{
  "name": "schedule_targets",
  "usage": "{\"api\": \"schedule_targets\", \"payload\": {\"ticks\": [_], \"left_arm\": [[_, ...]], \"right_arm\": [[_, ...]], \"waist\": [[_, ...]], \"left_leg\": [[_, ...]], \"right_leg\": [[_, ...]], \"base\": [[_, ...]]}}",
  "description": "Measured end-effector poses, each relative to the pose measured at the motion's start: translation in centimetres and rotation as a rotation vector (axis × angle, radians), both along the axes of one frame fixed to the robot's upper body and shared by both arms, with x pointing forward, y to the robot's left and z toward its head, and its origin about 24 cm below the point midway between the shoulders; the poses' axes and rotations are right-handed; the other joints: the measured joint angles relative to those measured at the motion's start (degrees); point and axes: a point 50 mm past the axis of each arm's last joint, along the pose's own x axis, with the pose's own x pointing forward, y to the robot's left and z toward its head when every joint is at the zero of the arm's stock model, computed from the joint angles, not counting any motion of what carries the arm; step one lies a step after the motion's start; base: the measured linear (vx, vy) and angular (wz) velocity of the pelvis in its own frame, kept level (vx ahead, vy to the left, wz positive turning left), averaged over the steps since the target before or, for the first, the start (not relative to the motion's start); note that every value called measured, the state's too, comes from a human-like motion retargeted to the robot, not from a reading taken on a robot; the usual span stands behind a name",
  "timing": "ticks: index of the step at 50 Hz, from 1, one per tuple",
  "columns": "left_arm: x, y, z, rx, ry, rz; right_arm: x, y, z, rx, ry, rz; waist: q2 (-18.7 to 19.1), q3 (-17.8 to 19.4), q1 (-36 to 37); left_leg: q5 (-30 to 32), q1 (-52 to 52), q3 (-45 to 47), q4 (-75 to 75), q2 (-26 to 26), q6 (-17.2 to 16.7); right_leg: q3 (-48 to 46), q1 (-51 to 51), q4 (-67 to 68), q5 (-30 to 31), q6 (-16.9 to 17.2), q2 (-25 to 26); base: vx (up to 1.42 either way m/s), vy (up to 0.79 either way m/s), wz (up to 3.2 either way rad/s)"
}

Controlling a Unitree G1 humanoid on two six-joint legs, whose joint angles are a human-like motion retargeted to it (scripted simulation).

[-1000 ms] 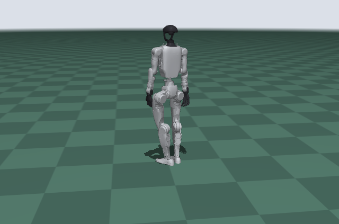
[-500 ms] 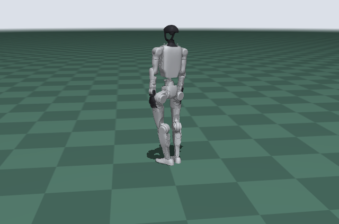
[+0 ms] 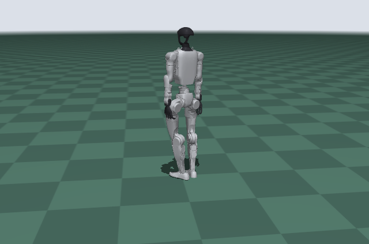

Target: In place motions

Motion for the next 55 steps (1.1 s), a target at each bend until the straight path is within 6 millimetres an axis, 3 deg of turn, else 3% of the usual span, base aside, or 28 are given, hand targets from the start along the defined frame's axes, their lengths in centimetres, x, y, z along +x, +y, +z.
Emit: {"api": "schedule_targets", "payload": {"ticks": [6, 12, 20, 25, 27, 31, 40, 47, 55], "left_arm": [[3.6, 0.0, 0.1, -0.053, -0.108, -0.047], [4.9, 0.2, 0.2, -0.104, -0.139, -0.094], [3.5, 0.5, 0.1, -0.039, -0.087, -0.100], [3.1, -0.3, 0.0, -0.086, -0.105, 0.039], [3.9, -0.5, 0.0, -0.089, -0.155, 0.142], [5.3, -0.5, 0.1, -0.075, -0.232, 0.221], [7.3, 0.0, 0.4, -0.102, -0.262, 0.067], [5.4, 0.1, 0.2, -0.081, -0.165, -0.053], [0.7, -0.1, 0.1, -0.063, -0.003, -0.047]], "right_arm": [[-3.6, -1.1, 0.2, -0.060, 0.112, 0.001], [-4.3, -1.1, 0.2, -0.055, 0.120, -0.025], [-1.6, 0.1, -0.1, -0.024, 0.021, -0.030], [0.7, 1.1, -0.2, 0.020, -0.073, -0.015], [1.8, 1.7, -0.1, 0.045, -0.116, -0.003], [2.9, 2.3, 0.0, 0.072, -0.160, -0.016], [3.3, 2.3, 0.0, 0.080, -0.159, 0.010], [2.1, 1.7, -0.1, 0.054, -0.101, 0.033], [0.3, 1.0, -0.1, 0.022, -0.026, 0.037]], "waist": [[-0.1, -0.5, -0.3], [0.0, -0.5, -1.2], [0.5, -0.2, -2.0], [1.1, 0.1, -6.2], [0.9, 0.1, -2.9], [0.9, -0.2, -3.1], [0.7, -0.8, -2.6], [0.6, -0.9, -2.2], [0.3, -0.7, -1.1]], "left_leg": [[-0.1, -0.1, -0.3, 0.0, 0.0, 0.2], [-0.4, -0.1, 0.3, 0.0, 0.2, 0.4], [-0.9, 0.0, 1.6, -0.1, 0.7, 0.5], [-0.7, -0.3, -1.5, 0.5, 0.2, 0.6], [-1.2, 0.0, 2.2, 0.2, 1.0, 0.5], [-1.0, 0.0, 1.8, 0.1, 0.8, 0.5], [-0.6, -0.3, 1.0, 0.3, 0.4, 0.7], [-0.6, -0.4, 0.8, 0.4, 0.3, 0.7], [-0.8, -0.2, 2.6, 0.1, 0.6, 0.6]], "right_leg": [[0.2, -0.2, 0.1, -0.1, 0.1, 0.2], [1.1, -0.7, 0.4, 0.2, 0.1, 0.4], [2.6, -1.8, 1.0, 0.6, 0.2, 0.6], [-0.6, -1.8, 0.7, 1.3, -0.2, 0.5], [3.1, -2.3, 1.4, 0.8, 0.1, 0.8], [2.7, -2.2, 1.3, 1.0, 0.0, 0.7], [1.8, -1.8, 1.1, 0.8, 0.1, 0.4], [1.7, -1.7, 1.1, 0.7, 0.1, 0.2], [3.6, -1.8, 1.3, 0.4, 0.2, 0.6]], "base": [[-0.04, -0.06, -0.05], [-0.03, -0.03, -0.17], [-0.02, -0.01, -0.20], [0.00, -0.01, 0.37], [0.00, -0.01, -0.93], [0.00, 0.00, -0.06], [0.00, 0.00, 0.00], [0.00, 0.00, 0.00], [0.00, 0.00, -0.16]]}}
